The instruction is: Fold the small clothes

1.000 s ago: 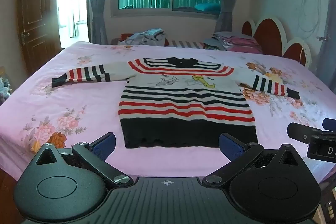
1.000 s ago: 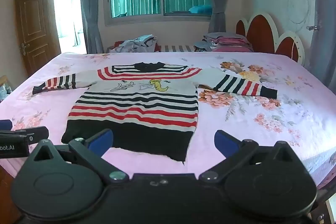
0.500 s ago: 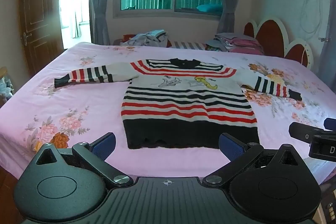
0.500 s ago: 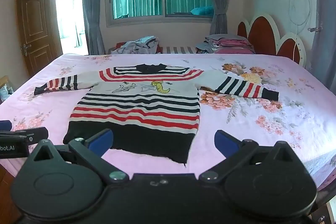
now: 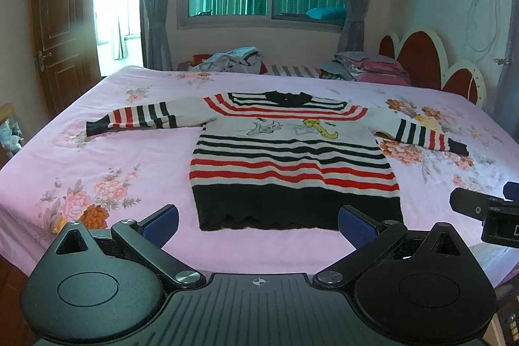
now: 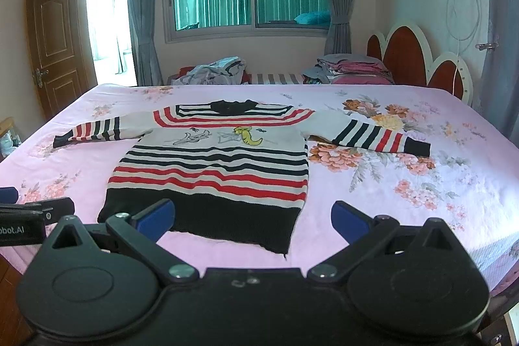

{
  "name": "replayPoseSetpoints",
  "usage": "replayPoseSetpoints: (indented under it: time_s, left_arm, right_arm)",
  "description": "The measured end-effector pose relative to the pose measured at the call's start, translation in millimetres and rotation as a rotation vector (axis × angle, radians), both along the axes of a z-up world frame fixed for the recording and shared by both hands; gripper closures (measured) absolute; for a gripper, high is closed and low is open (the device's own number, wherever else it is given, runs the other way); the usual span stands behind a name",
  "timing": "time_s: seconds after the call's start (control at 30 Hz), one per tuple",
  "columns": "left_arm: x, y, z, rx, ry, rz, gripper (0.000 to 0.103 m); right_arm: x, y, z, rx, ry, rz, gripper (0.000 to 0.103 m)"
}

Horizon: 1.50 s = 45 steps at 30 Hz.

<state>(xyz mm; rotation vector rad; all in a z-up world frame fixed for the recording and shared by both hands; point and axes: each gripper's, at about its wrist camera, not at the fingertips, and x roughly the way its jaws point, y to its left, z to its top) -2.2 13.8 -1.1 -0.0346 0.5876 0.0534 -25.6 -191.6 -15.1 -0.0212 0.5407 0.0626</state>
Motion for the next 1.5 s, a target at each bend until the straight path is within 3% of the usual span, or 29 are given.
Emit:
replayPoseSetpoints:
  time_s: [1.5]
  left_arm:
    - [0.3, 7.8, -6.1, -0.001, -0.006, 0.012, 0.0]
  right_arm:
    - [-0.5, 1.4, 0.9, -0.013, -0.004, 0.007, 0.0]
